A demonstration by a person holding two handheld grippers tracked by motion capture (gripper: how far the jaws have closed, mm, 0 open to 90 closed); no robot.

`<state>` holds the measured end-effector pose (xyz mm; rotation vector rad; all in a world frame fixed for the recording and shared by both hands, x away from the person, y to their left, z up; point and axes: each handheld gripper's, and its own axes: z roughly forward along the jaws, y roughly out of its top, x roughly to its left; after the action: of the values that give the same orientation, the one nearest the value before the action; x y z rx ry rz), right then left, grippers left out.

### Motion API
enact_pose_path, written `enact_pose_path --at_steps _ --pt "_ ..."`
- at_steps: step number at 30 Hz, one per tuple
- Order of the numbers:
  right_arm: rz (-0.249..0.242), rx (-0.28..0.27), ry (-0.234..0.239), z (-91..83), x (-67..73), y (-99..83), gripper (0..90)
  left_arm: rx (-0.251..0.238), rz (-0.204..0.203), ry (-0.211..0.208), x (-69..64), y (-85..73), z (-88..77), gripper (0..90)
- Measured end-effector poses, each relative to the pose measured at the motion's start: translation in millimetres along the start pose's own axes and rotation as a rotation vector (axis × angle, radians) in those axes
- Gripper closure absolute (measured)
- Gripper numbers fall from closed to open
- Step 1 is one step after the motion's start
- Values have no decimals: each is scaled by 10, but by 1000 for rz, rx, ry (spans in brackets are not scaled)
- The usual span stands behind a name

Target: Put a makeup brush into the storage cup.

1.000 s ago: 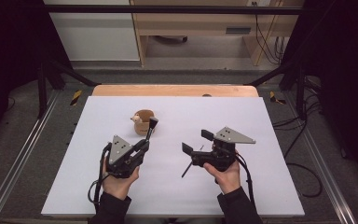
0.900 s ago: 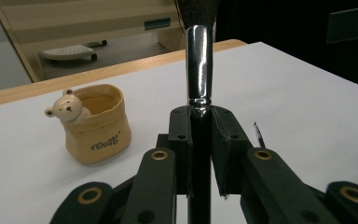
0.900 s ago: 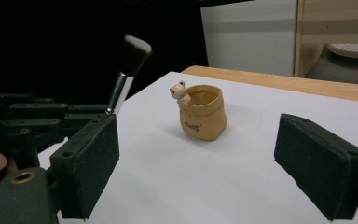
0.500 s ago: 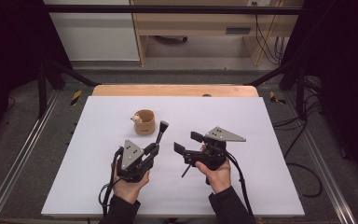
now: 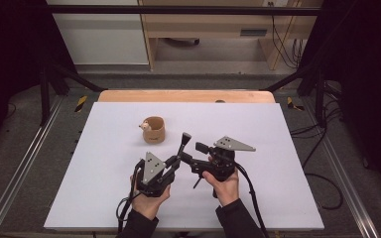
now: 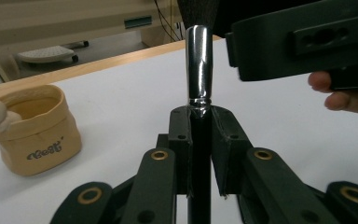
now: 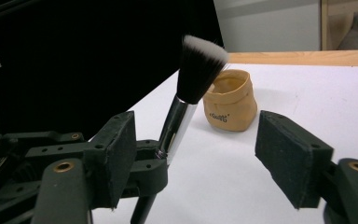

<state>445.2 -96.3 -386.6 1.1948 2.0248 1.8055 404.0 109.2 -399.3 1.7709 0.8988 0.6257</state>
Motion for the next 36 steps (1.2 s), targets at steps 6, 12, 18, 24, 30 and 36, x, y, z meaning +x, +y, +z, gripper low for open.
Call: enact_pose_path --at_steps 6,12,18,24,30,36 --pt "34 2 4 16 -13 -20 387 2 -1 -10 -52 -5 28 786" --pt "65 13 8 21 -23 -32 462 2 -8 -19 -79 -2 33 786" --pt "89 13 17 22 -28 -33 537 2 -12 -26 -102 -6 43 786" --pt "115 7 39 23 -49 -40 602 2 -13 -34 -116 -8 48 786" --pt "145 4 50 18 -66 -47 667 -3 -13 -37 -134 -7 46 786" --pt "157 0 61 7 -71 -47 740 -8 -12 -36 -135 -6 43 785"
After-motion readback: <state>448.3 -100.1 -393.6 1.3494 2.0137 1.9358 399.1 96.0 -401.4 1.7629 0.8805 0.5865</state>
